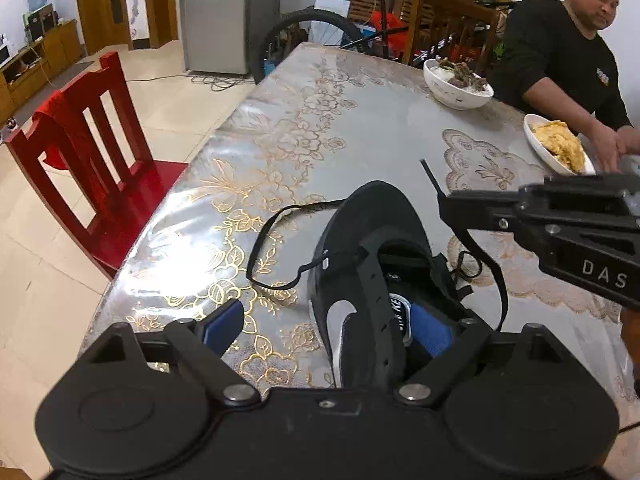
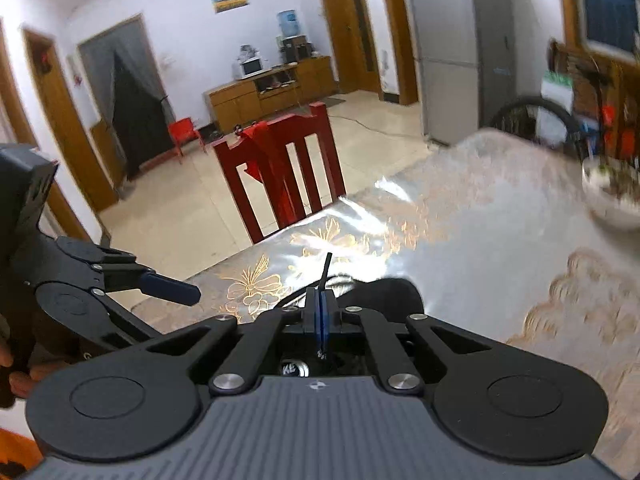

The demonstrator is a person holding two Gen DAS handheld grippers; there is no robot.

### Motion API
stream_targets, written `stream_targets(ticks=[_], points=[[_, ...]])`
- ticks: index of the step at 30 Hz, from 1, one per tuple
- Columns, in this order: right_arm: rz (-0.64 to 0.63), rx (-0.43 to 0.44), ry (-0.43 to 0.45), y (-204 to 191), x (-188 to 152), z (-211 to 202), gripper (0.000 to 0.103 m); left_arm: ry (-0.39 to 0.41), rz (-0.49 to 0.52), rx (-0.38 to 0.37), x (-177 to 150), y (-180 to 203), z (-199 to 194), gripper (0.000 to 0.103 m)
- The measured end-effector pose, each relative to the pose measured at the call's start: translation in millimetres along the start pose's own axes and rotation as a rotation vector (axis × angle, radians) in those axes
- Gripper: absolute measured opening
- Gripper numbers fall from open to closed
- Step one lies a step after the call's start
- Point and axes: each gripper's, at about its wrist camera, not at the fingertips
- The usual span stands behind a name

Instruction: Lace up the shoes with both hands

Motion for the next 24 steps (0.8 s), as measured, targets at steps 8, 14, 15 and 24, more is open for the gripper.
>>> stream_targets(ticks=[8,14,15,24], points=[[-0.231,-0.112,-0.184,-9.8,-1.5,40.2,0.003,0.023,-0.027,0.010,2.0,-11.2,2.2,0.093],[-0.230,-0.132,-0.244,-6.4,3.0,59.2,0.005,-0.005,-0.021,0.030,7.0,-9.3,2.3,0.094],[-0.244,-0.140,-0.260,-7.8,5.6,60.5,0.007,-0.017,-0.008,0.035,9.1,-7.4,2.5,0.094],[-0.396,-0.150,-0.376,-17.2,12.7,68.1,0.012,-0.027,0.098,0.073,11.4,1.2,10.4,0.094]])
Point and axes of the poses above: each gripper's, at about its wrist camera, not at the fingertips, and z roughly the way its jaws point, y to its right, x to its top, and after that the axes turned 7 degrees about -y, right-handed
